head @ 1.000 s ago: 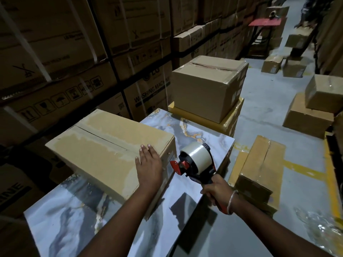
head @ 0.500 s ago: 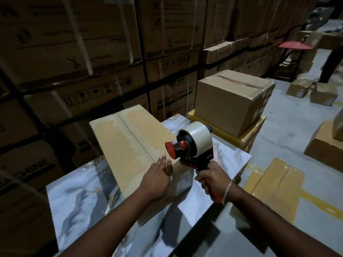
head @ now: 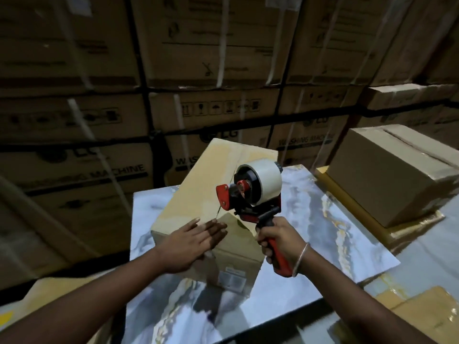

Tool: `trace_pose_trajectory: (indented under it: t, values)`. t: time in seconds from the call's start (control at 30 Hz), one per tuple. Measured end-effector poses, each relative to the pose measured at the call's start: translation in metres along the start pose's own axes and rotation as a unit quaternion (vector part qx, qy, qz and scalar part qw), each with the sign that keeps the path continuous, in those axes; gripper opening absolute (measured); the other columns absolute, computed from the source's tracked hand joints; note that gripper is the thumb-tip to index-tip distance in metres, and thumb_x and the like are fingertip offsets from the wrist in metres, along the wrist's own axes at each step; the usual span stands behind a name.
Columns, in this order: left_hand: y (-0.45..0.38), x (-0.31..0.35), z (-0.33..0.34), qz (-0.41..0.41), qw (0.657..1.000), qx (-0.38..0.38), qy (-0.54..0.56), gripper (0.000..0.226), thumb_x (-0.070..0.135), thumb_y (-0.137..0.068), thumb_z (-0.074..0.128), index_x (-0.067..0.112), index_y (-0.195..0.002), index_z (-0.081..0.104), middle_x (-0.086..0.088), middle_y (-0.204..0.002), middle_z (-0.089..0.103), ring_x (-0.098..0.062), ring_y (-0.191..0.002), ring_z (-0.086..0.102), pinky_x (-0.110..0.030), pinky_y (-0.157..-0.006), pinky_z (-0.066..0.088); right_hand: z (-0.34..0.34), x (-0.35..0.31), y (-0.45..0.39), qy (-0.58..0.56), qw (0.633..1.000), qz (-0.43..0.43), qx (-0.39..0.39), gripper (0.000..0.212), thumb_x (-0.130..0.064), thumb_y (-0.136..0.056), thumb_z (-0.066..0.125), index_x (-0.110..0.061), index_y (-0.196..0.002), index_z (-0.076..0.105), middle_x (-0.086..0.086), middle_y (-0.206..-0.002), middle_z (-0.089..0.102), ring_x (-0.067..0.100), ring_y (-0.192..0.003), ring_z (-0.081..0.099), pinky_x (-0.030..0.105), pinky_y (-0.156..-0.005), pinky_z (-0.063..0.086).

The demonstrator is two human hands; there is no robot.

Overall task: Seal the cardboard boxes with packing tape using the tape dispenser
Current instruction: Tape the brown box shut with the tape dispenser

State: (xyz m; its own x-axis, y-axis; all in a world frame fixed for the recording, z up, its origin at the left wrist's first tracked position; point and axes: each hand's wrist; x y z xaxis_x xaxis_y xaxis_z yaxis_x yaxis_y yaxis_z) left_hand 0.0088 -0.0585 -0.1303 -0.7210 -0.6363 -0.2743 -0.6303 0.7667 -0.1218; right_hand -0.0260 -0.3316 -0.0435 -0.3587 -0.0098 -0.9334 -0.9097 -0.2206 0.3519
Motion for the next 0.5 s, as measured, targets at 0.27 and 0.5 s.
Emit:
trace_pose_trajectory:
  t: [0.27,0.5]
  values:
    - [0.037,0.043,0.01,-0.3,0.931,0.055,0.203,0.086,0.074,-0.094,0.025,0.023,-0.16,0.003,0.004,-0.167,-0.01,-0.014,-0.153,-0.017,-0.042,-0.121,-0.008,0.02,-0.003,-0.04,0.027,0.996,0.029,-0.085,0.024,-0.008,-0.067,0.058,-0.012,-0.077,0.037,0.004,-0.057,0.034,0.016,-0.041,0.03,0.023,-0.046,0.02]
    - [-0.038,0.109,0.004,-0.671,0.49,0.318,0.457,0.078,0.044,-0.102,0.047,0.019,-0.159,0.0,0.002,-0.167,-0.011,-0.009,-0.152,-0.011,-0.036,-0.125,0.002,0.007,-0.016,-0.072,0.051,0.984,0.042,-0.166,0.019,-0.011,-0.062,0.06,-0.013,-0.066,0.041,0.005,-0.057,0.035,0.018,-0.041,0.031,0.026,-0.048,0.022]
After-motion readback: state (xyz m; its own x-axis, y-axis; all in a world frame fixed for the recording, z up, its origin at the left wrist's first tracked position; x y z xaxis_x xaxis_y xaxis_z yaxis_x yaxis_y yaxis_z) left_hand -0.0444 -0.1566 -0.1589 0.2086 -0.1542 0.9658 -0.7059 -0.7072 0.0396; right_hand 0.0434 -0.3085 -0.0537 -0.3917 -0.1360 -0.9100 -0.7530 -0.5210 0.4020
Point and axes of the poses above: each hand's wrist, its own y-axis away from the middle knuckle, its own z-axis out of the palm, x = y × z
